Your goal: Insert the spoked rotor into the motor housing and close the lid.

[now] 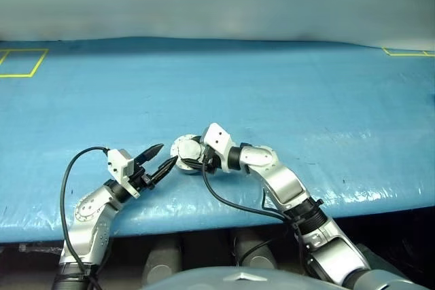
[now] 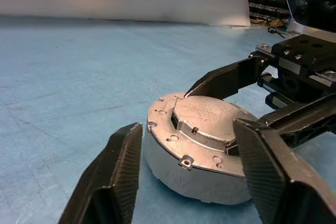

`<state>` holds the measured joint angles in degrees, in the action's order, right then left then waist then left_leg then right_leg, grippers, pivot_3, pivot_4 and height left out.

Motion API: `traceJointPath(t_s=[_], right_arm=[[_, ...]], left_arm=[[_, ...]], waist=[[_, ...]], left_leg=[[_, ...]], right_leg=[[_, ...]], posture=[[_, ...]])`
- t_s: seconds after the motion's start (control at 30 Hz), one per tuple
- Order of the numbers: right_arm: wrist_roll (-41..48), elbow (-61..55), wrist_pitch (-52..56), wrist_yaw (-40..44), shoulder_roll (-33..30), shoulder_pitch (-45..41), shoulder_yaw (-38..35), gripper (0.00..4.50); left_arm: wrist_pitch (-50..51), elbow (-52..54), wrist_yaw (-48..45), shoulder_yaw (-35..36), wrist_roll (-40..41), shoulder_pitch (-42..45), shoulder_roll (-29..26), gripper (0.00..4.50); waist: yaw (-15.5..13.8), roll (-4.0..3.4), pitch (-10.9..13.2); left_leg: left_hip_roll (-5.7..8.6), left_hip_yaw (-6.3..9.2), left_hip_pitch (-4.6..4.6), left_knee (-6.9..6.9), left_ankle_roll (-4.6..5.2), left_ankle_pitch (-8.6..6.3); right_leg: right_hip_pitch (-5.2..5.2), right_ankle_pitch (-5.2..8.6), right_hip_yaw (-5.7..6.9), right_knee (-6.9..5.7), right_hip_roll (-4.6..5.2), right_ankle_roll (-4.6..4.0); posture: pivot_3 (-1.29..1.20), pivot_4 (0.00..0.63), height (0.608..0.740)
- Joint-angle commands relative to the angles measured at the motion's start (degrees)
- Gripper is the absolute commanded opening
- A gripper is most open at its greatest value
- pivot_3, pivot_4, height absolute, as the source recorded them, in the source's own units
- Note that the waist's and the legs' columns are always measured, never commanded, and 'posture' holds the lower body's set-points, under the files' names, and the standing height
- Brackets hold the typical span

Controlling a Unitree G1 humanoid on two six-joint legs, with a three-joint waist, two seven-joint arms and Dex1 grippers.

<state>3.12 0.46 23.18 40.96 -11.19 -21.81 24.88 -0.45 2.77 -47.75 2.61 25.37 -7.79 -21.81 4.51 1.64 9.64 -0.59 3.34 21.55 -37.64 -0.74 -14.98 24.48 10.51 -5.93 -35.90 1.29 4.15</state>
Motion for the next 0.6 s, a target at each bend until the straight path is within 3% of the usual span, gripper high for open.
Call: traceJointPath(t_s=[0.03, 0.17, 0.6], right_arm=[[-1.22, 2.01, 1.74, -0.68, -0.49, 0.86, 0.64, 3.03], [-1.29, 1.92, 1.77, -0.86, -0.54, 0.87, 0.52, 3.03], [-1.05, 0.67, 2.14, -1.91, -0.25, 0.92, -0.42, 3.03]], left_arm=[[-0.43, 1.16, -0.69, -0.46, -1.02, 0.49, -0.72, 1.49], [-0.76, 0.65, -0.38, -1.06, -2.1, 1.19, -0.54, 0.12], [2.24, -0.46, 0.51, -3.52, -7.3, 1.2, -3.33, 0.05]], waist=[[0.0, 0.0, 0.0], [0.0, 0.01, 0.0], [-0.02, -0.17, -0.33]], left_leg=[[0.0, 0.0, 0.0, 0.0, 0.0, 0.0], [0.0, 0.0, 0.0, 0.0, 0.0, 0.0], [0.0, 0.0, -0.01, 0.0, 0.0, 0.0]], right_leg=[[0.0, 0.0, 0.0, 0.0, 0.0, 0.0], [0.0, 0.0, 0.0, 0.0, 0.0, 0.0], [-0.02, 0.0, 0.0, 0.0, 0.01, 0.0]], posture=[[0.0, 0.15, 0.74], [0.0, 0.15, 0.74], [0.0, 0.15, 0.74]])
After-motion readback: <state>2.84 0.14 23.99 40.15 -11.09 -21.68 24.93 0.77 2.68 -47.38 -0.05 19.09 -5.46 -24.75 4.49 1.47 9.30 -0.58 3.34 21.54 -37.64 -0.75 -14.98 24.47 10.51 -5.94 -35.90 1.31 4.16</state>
